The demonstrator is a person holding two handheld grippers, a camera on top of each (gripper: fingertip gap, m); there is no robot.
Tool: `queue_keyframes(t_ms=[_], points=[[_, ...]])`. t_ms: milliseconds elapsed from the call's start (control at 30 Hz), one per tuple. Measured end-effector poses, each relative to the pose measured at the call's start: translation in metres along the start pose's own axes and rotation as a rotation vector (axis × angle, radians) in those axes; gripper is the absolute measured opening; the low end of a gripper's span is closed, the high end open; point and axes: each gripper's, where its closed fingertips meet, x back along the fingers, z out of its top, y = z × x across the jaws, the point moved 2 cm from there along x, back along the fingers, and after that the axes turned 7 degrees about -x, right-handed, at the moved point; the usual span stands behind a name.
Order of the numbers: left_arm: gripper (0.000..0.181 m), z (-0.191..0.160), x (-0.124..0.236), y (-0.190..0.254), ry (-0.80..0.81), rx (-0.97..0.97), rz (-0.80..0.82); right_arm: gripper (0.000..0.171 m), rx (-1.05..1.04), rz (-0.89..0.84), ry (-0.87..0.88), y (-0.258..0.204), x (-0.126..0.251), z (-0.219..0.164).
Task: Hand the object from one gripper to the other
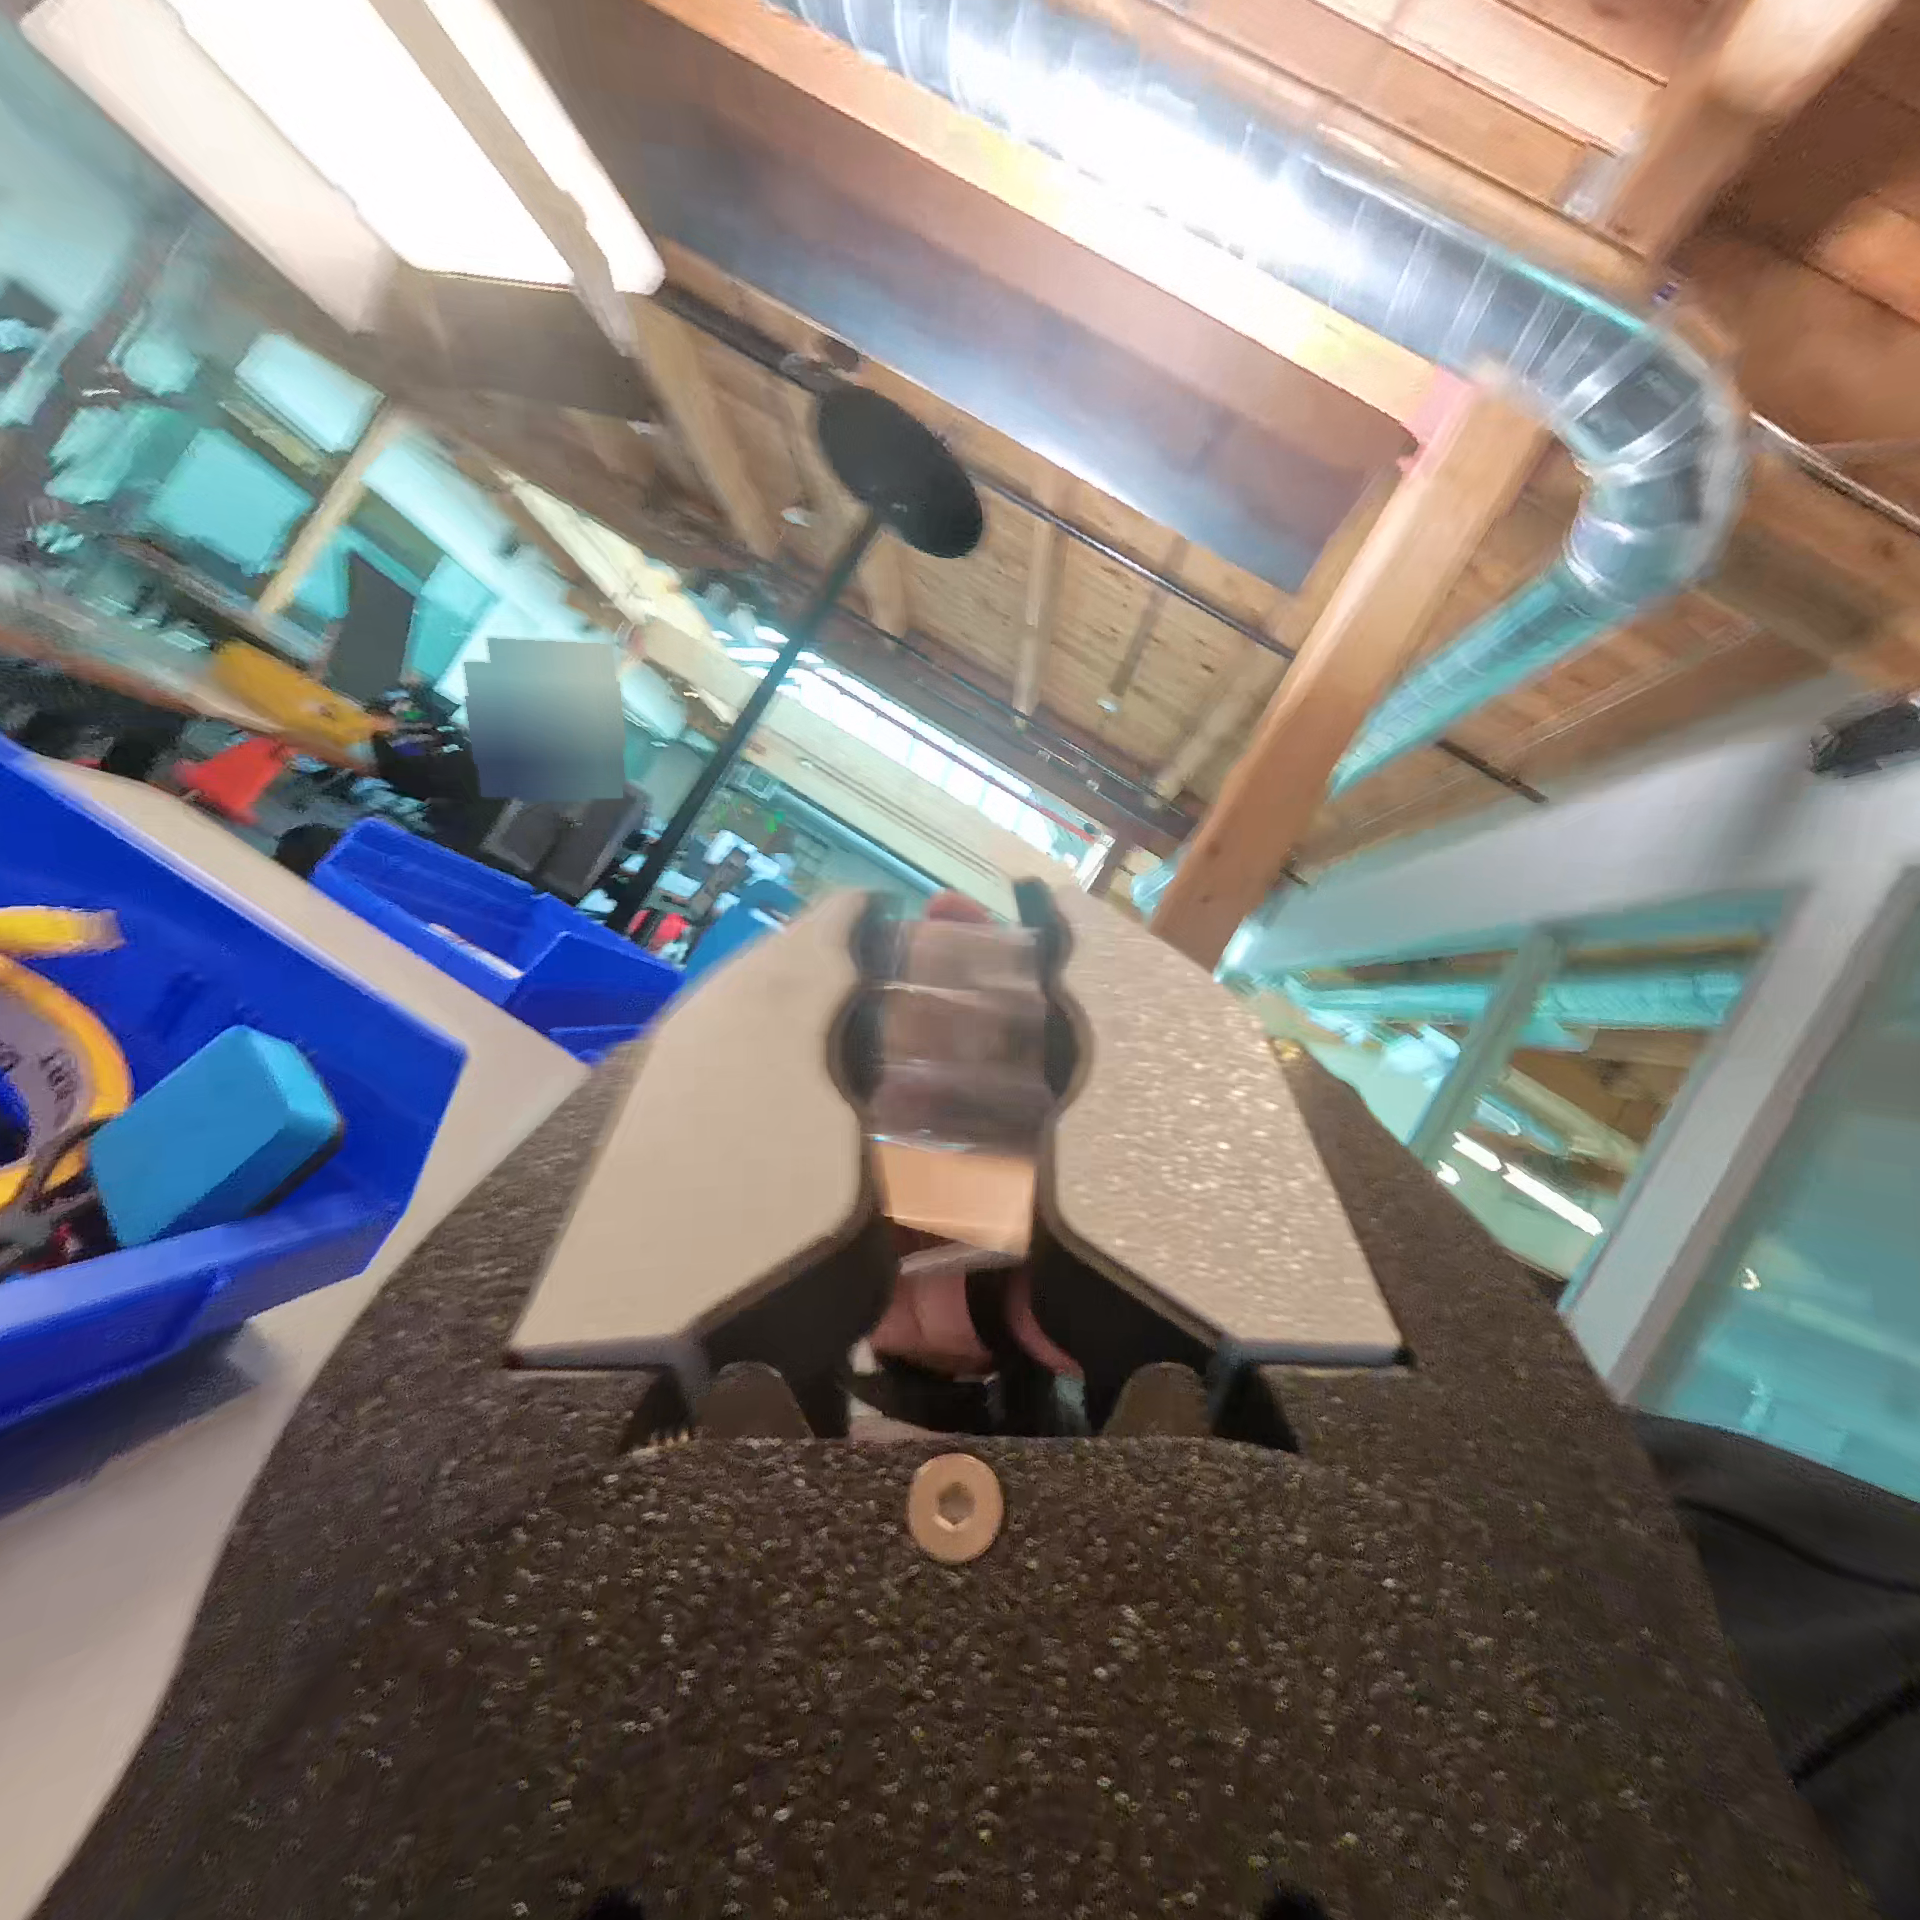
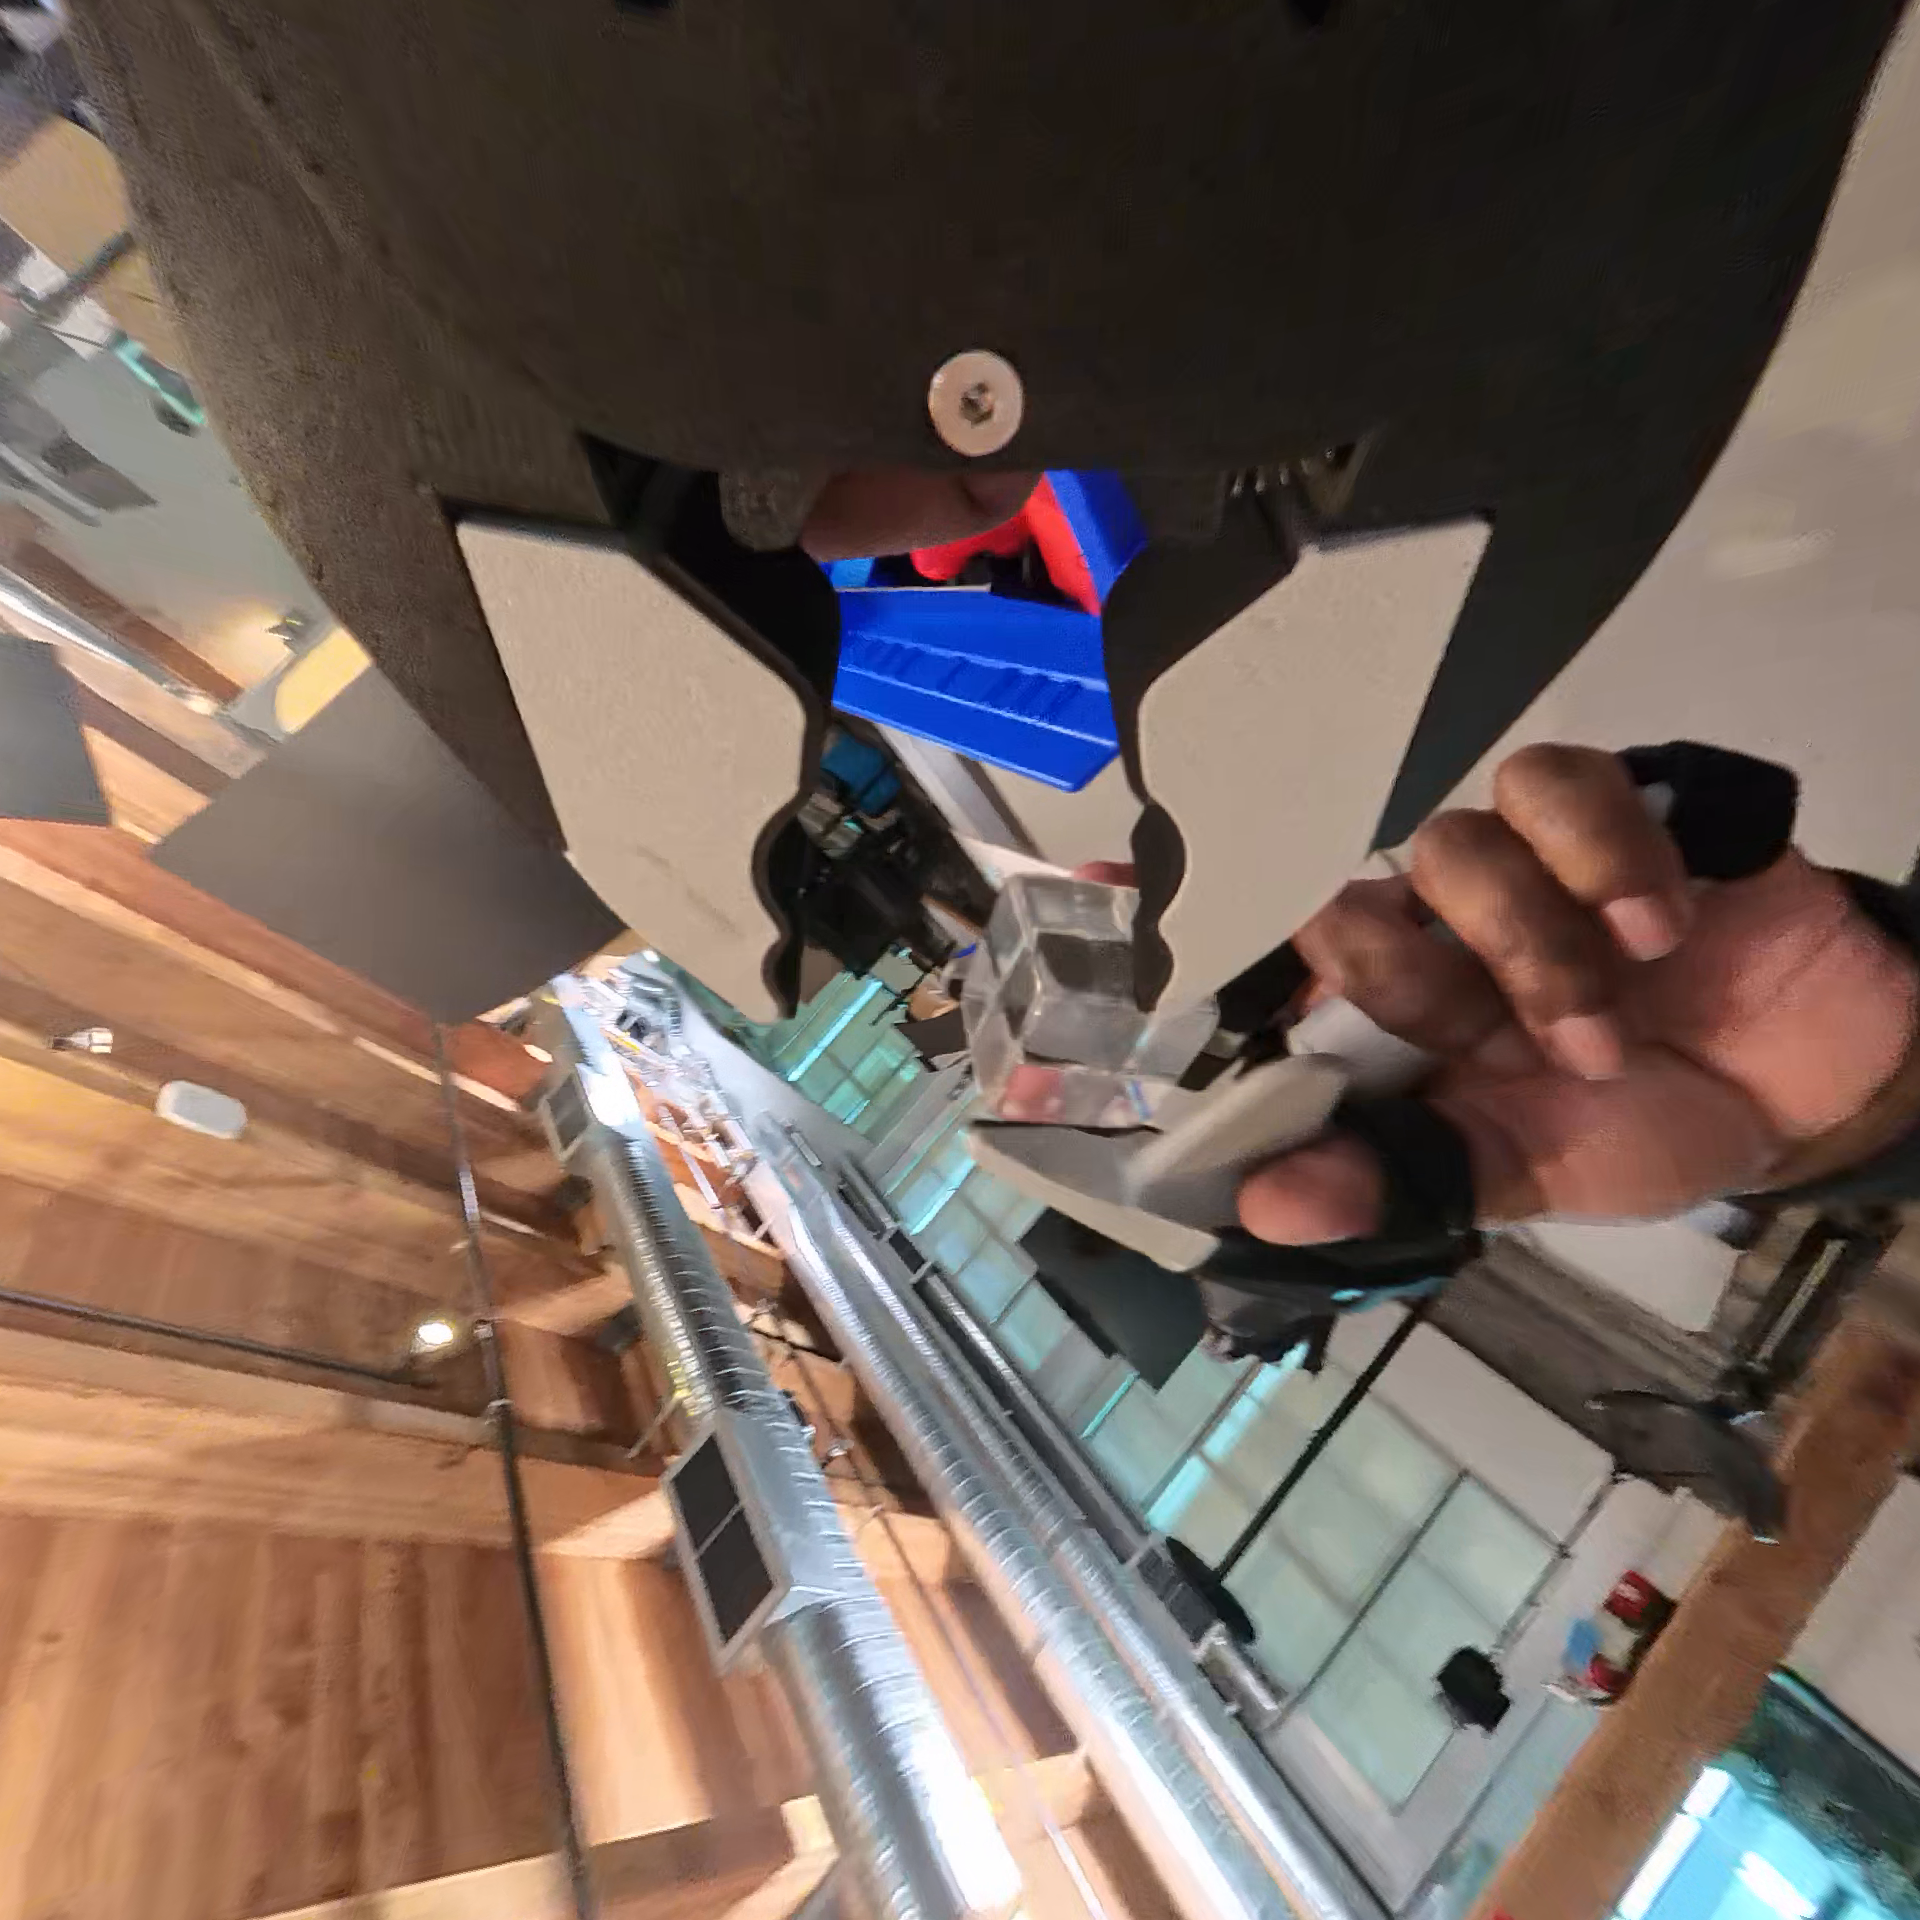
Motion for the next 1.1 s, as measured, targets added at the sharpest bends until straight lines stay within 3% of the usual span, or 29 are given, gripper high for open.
queue_keyframes(t_ms=[33, 67, 133, 200, 267, 300, 333, 400, 500, 633, 733, 833, 1100], points=[[0.016, 0.003, 0.002, -0.003, 0.034, 0.029, -0.004, 0.064, -0.022, 0.041, -0.005, -0.005, 0.0, -0.002], [0.002, 0.006, 0.005, -0.006, 0.065, 0.074, -0.011, 0.064, -0.046, 0.071, -0.006, -0.008, -0.001, -0.004], [0.0, 0.01, 0.01, -0.017, 0.112, 0.162, 0.006, 0.062, -0.069, 0.072, -0.016, -0.009, -0.003, -0.008], [0.0, -0.012, 0.008, -0.044, -0.015, 0.068, 0.195, 0.059, -0.103, 0.039, -0.158, -0.01, -0.014, -0.037], [0.0, -0.024, 0.018, -0.081, 0.039, -0.163, 0.487, 0.053, -0.206, -0.124, -0.33, -0.003, -0.021, -0.083], [0.0, -0.03, 0.025, -0.093, 0.078, -0.186, 0.588, 0.039, -0.254, -0.256, -0.417, 0.001, -0.018, -0.105], [0.0, -0.038, 0.03, -0.099, 0.104, -0.188, 0.647, 0.024, -0.261, -0.367, -0.507, 0.0, -0.012, -0.121], [0.0, -0.041, 0.033, -0.103, 0.124, -0.335, 0.757, 0.018, -0.166, -0.525, -0.612, -0.002, -0.003, -0.137], [0.0, -0.038, 0.021, -0.087, 0.082, -0.541, 0.705, 0.025, -0.238, -0.518, -0.613, -0.002, -0.002, -0.139], [0.005, -0.042, 0.017, -0.089, 0.022, -0.501, 0.643, 0.031, -0.429, -0.506, -0.568, 0.013, 0.015, -0.141], [0.022, -0.04, 0.012, -0.093, -0.086, -0.492, 0.599, 0.036, -0.569, -0.351, -0.609, 0.008, 0.03, -0.139], [0.035, -0.035, 0.012, -0.093, -0.162, -0.45, 0.527, 0.057, -0.63, -0.143, -0.699, -0.008, 0.051, -0.138], [0.041, -0.028, 0.018, -0.086, -0.228, -0.316, 0.374, 0.08, -0.501, 0.221, -0.966, -0.043, 0.078, -0.172]])
